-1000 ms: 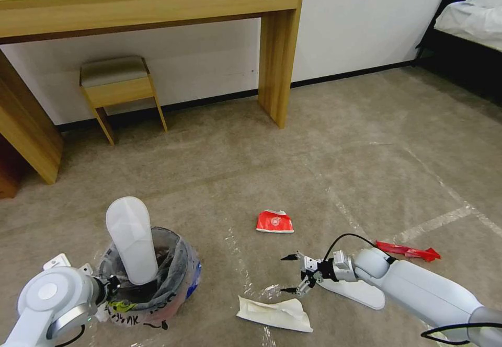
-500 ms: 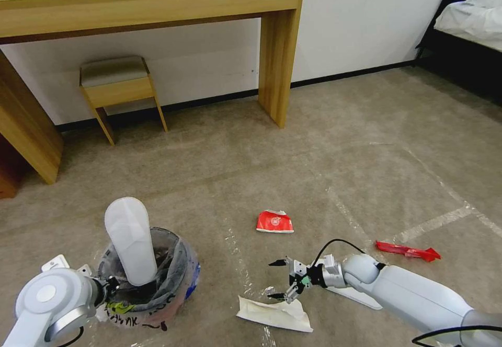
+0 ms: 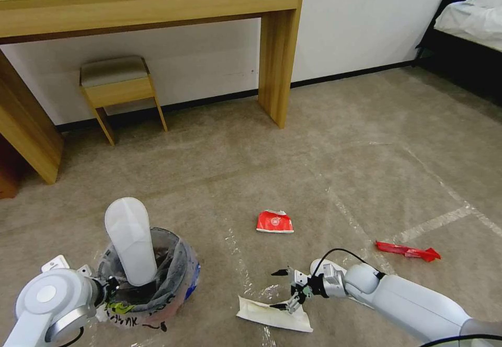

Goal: Pick up the trash bin and place the garbage on the floor into it.

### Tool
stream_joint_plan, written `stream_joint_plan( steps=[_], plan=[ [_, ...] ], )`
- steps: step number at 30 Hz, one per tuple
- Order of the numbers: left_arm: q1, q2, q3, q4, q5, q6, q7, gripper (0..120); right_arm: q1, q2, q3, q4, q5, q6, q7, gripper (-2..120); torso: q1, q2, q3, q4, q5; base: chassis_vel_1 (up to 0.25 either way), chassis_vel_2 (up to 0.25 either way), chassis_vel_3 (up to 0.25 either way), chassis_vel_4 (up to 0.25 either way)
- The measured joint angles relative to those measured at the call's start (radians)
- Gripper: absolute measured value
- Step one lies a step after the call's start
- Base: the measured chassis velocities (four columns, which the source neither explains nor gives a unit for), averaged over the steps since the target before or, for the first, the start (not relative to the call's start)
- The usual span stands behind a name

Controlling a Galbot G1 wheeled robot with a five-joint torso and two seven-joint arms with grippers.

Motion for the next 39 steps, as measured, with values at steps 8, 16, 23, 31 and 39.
stream_joint_plan(
  steps=[8,16,23,31,39],
  plan=[
    [-0.002,-0.004,0.003,0.001,0.010,0.000,0.004,0,-0.026,-0.005,-0.003,-0.005,-0.012,-0.001,0.024,100,0.000,0.000,0.000,0.0000,0.0001,0.000,0.000,0.000,0.000],
    [0.000,-0.005,0.003,0.001,0.025,0.002,0.014,0,-0.063,-0.009,0.012,-0.025,-0.033,0.001,0.036,100,0.000,0.000,0.000,0.0001,0.0000,0.000,0.000,0.000,0.000],
    [0.001,-0.007,0.006,0.002,0.033,0.002,0.018,0,-0.093,-0.018,0.024,-0.023,-0.038,0.004,0.046,100,0.000,0.000,0.000,0.0000,0.0000,0.000,0.000,0.000,0.000],
    [0.003,-0.008,0.007,0.002,0.042,0.003,0.022,0,-0.130,-0.029,0.056,-0.029,-0.046,0.009,0.054,100,0.000,0.000,0.000,0.0000,0.0000,0.000,0.000,0.000,0.000],
    [0.004,-0.008,0.008,0.000,0.048,0.003,0.023,0,-0.166,-0.037,0.090,-0.031,-0.064,0.012,0.067,100,0.000,0.000,0.000,0.0000,0.0001,0.000,0.000,0.000,0.000]
  ],
)
